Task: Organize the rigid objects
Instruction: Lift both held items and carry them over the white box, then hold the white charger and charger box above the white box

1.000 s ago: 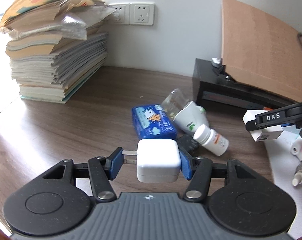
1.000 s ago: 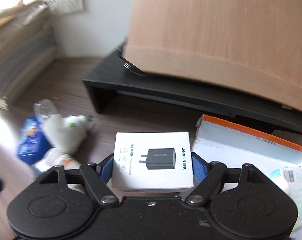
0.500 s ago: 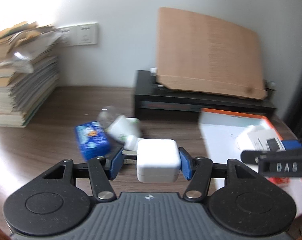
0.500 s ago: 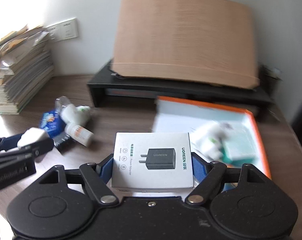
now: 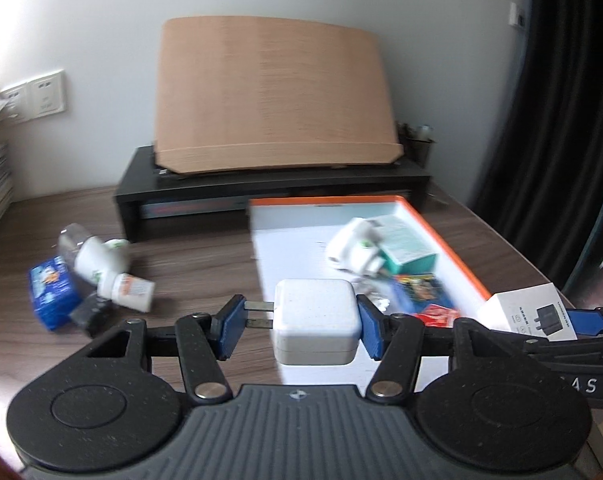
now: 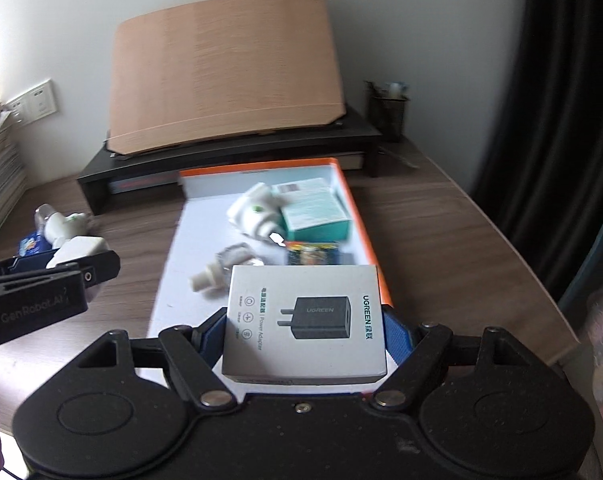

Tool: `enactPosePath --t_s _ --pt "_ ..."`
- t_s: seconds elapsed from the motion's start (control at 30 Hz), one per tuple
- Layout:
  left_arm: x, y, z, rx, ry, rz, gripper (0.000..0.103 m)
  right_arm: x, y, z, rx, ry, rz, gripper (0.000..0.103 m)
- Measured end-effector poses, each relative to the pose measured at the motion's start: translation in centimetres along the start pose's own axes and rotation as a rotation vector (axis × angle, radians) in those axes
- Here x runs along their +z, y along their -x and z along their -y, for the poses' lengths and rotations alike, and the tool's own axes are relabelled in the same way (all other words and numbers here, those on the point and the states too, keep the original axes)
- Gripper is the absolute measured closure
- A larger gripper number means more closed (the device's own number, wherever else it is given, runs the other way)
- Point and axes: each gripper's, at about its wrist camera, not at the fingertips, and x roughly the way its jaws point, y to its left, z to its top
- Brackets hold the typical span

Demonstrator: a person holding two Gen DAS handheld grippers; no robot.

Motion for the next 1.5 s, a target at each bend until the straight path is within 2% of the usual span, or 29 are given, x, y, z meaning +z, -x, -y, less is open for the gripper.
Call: enactPosePath --t_s 0.2,0.33,0.8,1.5 --pt "0.1 -0.2 2.2 -0.015 -0.017 0.006 0.044 -0.3 1.0 1.6 -0.012 -0.017 0.025 0.011" --pt "0.1 -0.3 2.9 0.016 -0.021 -0.002 0.044 -0.3 1.0 2.0 0.003 -0.014 0.037 0.011" --pt "-0.3 0.1 3.5 0.109 0.04 -0.018 0.044 -0.2 0.3 2.8 0.044 -0.001 0.045 0.011" --pt "-1.0 -0.3 3.3 0.151 0.108 -0.052 0.044 0.2 -0.8 3.6 0.066 0.024 0.044 0.011"
